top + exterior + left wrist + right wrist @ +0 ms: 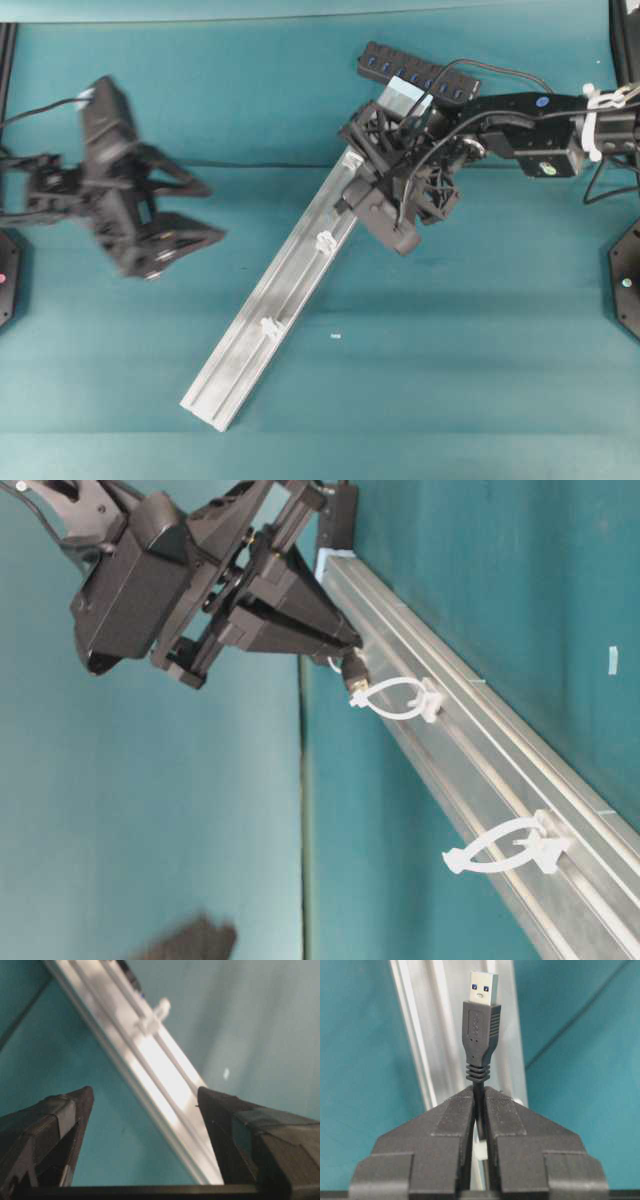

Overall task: Pass the USB cable through three rings with both arms.
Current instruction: 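Release the cable with the left gripper and move it back left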

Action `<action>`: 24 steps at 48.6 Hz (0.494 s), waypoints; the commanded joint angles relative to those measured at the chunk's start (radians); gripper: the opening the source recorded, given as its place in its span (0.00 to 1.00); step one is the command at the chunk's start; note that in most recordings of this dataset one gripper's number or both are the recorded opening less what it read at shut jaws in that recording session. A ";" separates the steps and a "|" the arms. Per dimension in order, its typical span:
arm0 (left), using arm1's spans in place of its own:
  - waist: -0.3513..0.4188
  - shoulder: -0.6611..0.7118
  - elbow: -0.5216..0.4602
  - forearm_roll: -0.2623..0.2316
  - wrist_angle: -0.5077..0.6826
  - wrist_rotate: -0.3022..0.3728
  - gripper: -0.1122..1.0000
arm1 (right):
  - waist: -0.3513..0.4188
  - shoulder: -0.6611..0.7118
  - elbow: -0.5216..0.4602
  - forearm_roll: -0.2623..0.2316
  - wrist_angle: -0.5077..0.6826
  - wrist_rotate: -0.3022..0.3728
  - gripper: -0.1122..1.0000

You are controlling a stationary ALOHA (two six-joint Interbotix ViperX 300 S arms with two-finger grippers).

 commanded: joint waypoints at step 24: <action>-0.005 -0.055 0.006 0.005 0.000 -0.002 0.92 | 0.046 0.028 -0.003 0.006 0.003 0.000 0.16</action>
